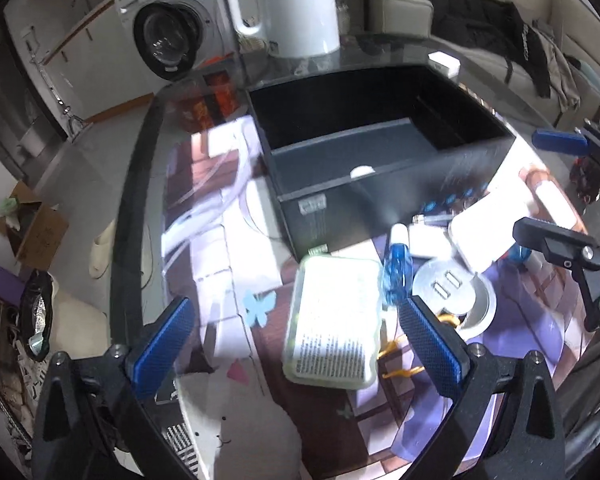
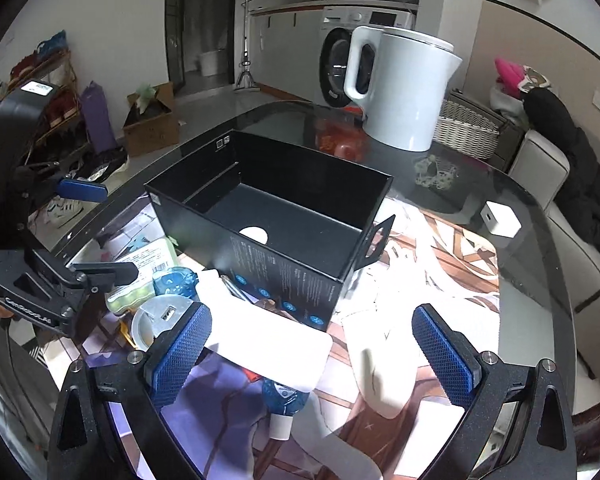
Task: Organize rigid objects
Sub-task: 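Lower the left tool to the green-lidded container while the right tool lowers to the white power bank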
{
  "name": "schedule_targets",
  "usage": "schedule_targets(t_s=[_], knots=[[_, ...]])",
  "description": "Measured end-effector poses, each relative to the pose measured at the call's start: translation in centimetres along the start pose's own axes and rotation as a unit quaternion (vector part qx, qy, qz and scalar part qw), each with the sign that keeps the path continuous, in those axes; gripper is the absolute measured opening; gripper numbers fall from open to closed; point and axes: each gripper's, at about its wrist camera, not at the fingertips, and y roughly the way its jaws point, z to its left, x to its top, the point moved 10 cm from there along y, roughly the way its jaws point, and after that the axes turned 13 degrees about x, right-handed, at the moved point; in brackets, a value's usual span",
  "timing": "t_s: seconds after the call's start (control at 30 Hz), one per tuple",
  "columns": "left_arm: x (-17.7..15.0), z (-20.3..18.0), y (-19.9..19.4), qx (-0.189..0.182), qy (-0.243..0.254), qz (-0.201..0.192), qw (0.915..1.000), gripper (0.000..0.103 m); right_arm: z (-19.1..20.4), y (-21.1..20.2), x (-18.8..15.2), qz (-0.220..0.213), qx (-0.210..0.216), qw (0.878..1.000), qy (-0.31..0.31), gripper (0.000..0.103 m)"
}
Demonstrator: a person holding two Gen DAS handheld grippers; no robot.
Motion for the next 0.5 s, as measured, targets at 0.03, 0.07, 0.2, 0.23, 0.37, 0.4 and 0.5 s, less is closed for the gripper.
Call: schedule_targets(t_s=[0.03,0.07,0.2,0.23,0.37,0.4,0.5], knots=[[-0.3,-0.1,0.4,0.010,0.011,0.005,0.9999,0.102,0.3,0.2,-0.2,0.006,0.009,1.000,-0.001,0.103],[-0.4,-0.2,0.6,0.016,0.015,0.004,0.9998,0.096,0.6,0.7,-0.5,0.017,0.017,1.000,-0.004,0.103],[-1.1,-0.9,1.4,-0.008,0.018,0.023,0.9996,0.093,1.6,1.7,-0.7,0.034,0.018,0.998,-0.051,0.103],[-1.4,-1.0,1.8,-0.004,0.022,0.031,0.9993,0.093,1.9,1.9,-0.8,0.036,0.021,0.997,-0.063,0.103],[-1.3,-0.9,2.4,-0.010,0.016,0.036,0.9992,0.092,3.3,2.9,-1.3,0.051,0.052,0.993,-0.090,0.102],[-1.3,-0.9,2.4,-0.020,0.011,0.040,0.9990,0.088,3.4,3.1,-1.4,0.055,0.056,0.993,-0.092,0.102],[-1.3,-0.8,2.3,-0.050,-0.005,0.046,0.9977,0.067,3.4,3.0,-1.5,0.062,0.067,0.993,-0.079,0.094]])
